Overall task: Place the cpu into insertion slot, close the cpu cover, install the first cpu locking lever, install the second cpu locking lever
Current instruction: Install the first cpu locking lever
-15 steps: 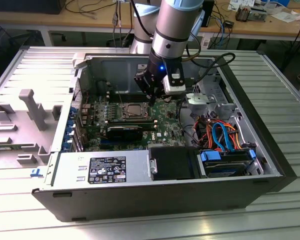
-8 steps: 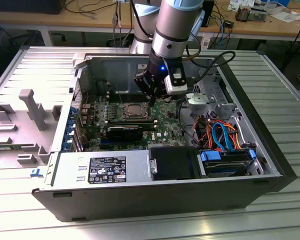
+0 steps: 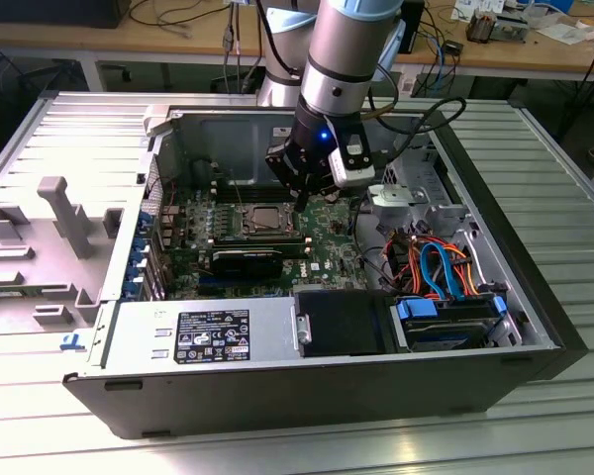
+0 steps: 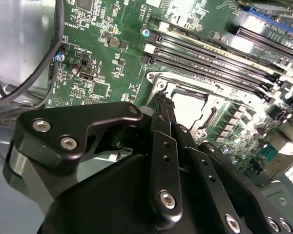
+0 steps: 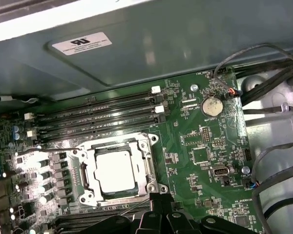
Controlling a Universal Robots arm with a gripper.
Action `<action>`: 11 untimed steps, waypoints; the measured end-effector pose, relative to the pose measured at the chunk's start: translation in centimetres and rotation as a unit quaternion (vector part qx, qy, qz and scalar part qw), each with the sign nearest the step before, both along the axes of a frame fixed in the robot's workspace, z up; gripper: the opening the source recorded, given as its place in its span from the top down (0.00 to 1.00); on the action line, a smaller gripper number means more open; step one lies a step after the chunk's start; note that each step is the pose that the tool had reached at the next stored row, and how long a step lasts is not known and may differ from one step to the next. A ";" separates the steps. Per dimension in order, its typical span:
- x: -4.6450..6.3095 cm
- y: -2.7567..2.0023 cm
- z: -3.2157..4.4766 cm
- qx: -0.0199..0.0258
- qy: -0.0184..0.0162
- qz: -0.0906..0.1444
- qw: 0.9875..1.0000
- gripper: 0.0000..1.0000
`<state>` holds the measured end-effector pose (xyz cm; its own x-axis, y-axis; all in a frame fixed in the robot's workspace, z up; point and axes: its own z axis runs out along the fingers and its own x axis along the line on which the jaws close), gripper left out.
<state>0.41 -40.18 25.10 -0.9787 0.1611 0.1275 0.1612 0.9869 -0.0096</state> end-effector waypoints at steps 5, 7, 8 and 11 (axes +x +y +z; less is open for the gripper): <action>0.0 0.00 0.00 0.000 0.000 0.031 1.000 0.89; 0.0 0.00 0.00 0.000 0.000 0.049 0.999 0.89; 0.0 0.00 0.00 0.000 0.000 0.059 0.998 0.89; 0.0 0.00 -0.01 0.000 0.000 0.086 0.996 0.89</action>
<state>0.41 -40.18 25.09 -0.9918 -0.0100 0.1275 -0.0113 0.9999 -0.0095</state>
